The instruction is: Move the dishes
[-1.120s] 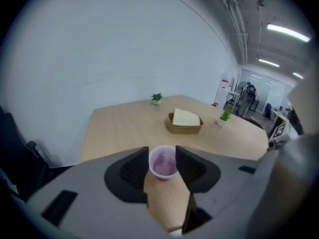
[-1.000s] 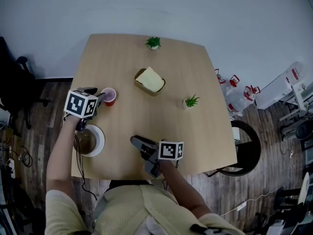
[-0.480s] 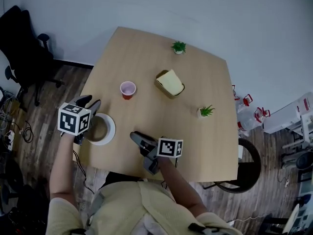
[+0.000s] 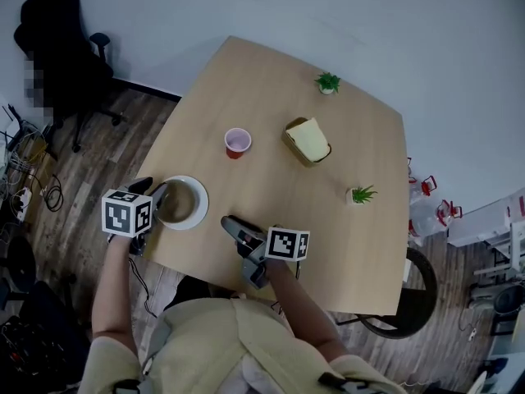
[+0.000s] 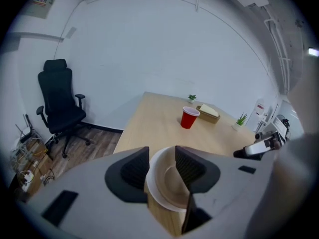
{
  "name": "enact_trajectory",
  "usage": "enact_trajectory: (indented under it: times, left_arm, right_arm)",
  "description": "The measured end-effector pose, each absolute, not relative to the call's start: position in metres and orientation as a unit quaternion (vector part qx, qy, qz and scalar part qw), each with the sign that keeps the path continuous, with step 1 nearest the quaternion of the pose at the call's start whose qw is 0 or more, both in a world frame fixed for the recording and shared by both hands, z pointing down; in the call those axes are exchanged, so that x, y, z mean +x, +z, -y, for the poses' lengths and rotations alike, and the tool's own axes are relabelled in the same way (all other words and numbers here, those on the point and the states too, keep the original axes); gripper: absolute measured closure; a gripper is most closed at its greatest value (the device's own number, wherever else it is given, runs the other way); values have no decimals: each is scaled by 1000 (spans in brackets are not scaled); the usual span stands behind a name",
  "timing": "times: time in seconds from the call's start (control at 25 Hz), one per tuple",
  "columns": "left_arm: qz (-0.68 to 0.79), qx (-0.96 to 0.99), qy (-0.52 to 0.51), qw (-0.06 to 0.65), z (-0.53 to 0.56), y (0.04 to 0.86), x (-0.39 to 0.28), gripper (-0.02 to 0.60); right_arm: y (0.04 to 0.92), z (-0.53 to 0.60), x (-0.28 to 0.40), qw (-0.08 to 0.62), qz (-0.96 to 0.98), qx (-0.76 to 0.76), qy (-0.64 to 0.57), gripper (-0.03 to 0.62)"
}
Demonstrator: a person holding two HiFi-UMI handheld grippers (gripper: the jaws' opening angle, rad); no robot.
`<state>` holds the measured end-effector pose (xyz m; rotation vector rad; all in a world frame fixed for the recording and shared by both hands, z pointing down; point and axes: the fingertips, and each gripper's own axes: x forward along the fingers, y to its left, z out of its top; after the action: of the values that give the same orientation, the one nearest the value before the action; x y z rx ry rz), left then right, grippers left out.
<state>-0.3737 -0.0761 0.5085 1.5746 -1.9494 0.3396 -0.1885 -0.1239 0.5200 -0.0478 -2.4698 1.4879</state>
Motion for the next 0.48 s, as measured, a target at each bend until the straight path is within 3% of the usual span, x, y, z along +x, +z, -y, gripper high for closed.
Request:
enact_trajectory:
  times: [0.48]
  left_arm:
    - [743, 549, 115, 363, 49, 556, -357, 434]
  right_arm:
    - [525, 116, -184, 135, 853, -11, 505, 444]
